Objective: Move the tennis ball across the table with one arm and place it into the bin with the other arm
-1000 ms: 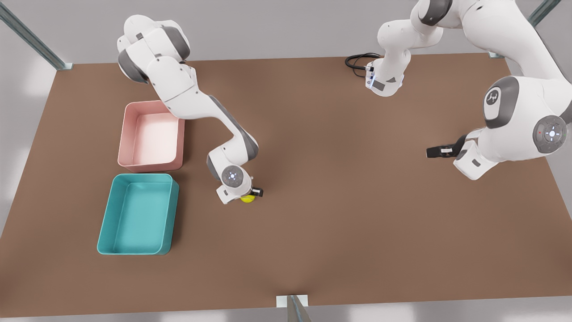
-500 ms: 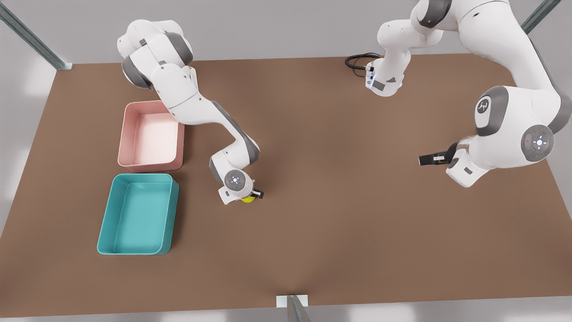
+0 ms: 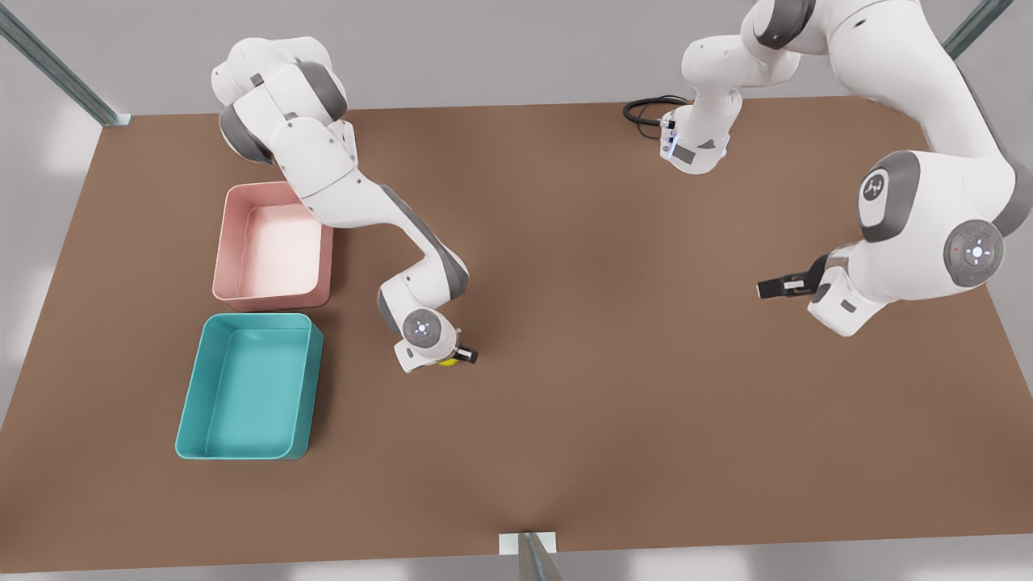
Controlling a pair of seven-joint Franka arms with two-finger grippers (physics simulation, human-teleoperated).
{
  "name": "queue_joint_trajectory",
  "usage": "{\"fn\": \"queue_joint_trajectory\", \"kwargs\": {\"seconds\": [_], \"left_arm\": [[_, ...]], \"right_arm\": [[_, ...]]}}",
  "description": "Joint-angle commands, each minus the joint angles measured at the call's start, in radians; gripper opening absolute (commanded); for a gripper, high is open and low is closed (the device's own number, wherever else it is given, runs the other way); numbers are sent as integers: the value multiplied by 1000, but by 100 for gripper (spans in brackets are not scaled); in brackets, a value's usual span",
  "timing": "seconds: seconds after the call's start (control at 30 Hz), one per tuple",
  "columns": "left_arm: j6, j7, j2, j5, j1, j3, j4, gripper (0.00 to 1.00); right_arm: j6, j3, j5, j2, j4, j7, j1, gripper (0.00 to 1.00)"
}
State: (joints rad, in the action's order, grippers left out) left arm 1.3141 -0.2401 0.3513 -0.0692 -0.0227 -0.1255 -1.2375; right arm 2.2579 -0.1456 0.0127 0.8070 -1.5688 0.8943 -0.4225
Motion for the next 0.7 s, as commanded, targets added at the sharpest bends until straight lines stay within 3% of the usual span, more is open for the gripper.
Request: {"fn": "queue_joint_trajectory", "kwargs": {"seconds": [0.0,0.07,0.13,0.17,0.2,0.37,0.53,0.67], "left_arm": [[-9,-22,-3,2,-3,0,1,100],[-18,-21,0,3,-3,0,3,100],[-21,-21,-3,3,0,0,7,100],[-21,-21,-3,2,-3,0,7,100],[-21,-22,-3,2,-3,0,7,100],[-19,-22,-3,3,-2,0,7,100],[-19,-22,-3,3,-3,0,7,100],[-26,-22,-8,2,0,-2,9,100]], "right_arm": [[2,1,0,1,3,-3,2,100],[2,1,0,1,3,-3,2,94],[2,0,0,1,6,-3,2,65],[2,0,-2,1,6,-8,4,54],[2,0,-2,1,6,-8,4,51],[-14,-2,-13,-9,27,-37,24,50],[-113,-37,-10,-124,32,-323,157,50],[-340,-28,1,-290,29,-635,280,50]]}}
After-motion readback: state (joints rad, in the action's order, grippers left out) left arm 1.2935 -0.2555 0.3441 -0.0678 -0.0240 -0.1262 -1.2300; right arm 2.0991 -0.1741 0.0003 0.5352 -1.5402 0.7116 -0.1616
